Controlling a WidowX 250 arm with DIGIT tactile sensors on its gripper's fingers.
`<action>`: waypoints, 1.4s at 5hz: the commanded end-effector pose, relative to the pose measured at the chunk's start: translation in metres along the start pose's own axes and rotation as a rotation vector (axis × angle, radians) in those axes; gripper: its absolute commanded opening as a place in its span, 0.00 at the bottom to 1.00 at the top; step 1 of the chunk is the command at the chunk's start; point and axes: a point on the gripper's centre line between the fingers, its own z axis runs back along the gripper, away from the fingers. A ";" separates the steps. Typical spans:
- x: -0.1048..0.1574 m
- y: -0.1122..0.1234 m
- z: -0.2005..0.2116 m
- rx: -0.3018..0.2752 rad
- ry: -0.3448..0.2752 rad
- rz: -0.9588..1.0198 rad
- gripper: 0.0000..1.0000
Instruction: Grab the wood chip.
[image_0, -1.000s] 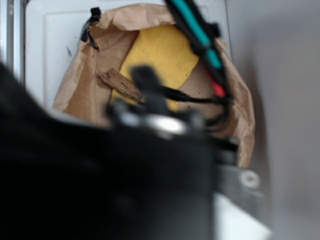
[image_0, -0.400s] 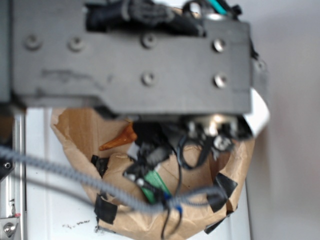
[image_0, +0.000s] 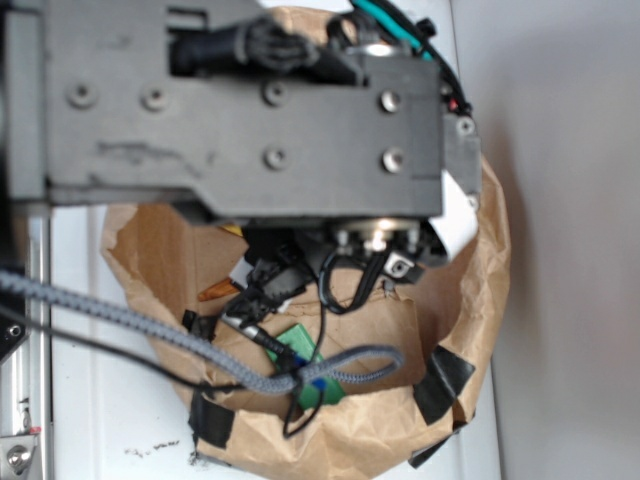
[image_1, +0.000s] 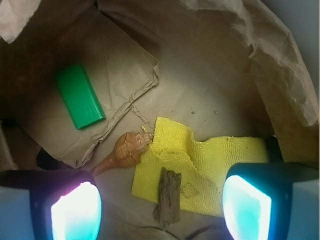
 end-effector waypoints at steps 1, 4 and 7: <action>-0.002 -0.002 0.013 0.034 -0.035 0.016 1.00; -0.002 0.012 -0.032 -0.053 0.057 0.084 1.00; -0.004 0.017 -0.058 0.015 0.011 0.261 1.00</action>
